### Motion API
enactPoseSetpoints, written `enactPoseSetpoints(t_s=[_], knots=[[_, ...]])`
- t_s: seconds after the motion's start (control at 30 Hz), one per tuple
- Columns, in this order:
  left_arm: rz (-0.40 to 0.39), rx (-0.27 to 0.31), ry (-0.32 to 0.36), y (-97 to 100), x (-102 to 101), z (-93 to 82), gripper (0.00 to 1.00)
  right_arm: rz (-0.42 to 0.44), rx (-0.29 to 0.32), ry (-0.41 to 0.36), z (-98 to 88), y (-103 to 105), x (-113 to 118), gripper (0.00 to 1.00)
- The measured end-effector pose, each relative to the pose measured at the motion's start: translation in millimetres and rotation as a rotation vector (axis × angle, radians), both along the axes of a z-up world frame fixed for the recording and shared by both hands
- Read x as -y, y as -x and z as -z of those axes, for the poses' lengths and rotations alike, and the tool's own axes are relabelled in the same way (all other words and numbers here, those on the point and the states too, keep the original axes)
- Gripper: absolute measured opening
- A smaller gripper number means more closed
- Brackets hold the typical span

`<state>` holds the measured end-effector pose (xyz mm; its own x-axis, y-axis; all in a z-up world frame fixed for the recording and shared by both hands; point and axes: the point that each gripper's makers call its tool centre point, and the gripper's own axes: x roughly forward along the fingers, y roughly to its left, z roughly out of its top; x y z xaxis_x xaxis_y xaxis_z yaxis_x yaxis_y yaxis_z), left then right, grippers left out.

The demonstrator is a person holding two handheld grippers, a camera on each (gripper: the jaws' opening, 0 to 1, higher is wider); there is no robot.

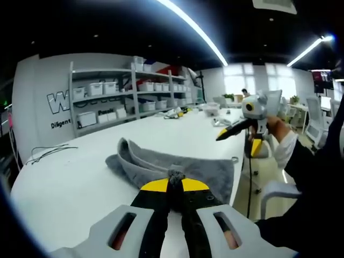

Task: Open the folded towel by lifting each exposed corner and separating the folded layers until the towel lies flat within the target outline without major curled edges

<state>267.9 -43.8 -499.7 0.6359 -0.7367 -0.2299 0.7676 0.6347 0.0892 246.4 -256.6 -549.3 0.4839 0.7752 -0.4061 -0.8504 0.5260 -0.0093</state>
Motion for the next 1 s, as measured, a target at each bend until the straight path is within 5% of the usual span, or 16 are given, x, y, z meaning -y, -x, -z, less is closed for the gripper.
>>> enactPoseSetpoints(t_s=[1.0], knots=[[-0.119,-0.027,-0.028,0.0,-64.9,17.3,0.05,-0.019,0.002,0.0,2.7,-1.6,-11.8,0.83]])
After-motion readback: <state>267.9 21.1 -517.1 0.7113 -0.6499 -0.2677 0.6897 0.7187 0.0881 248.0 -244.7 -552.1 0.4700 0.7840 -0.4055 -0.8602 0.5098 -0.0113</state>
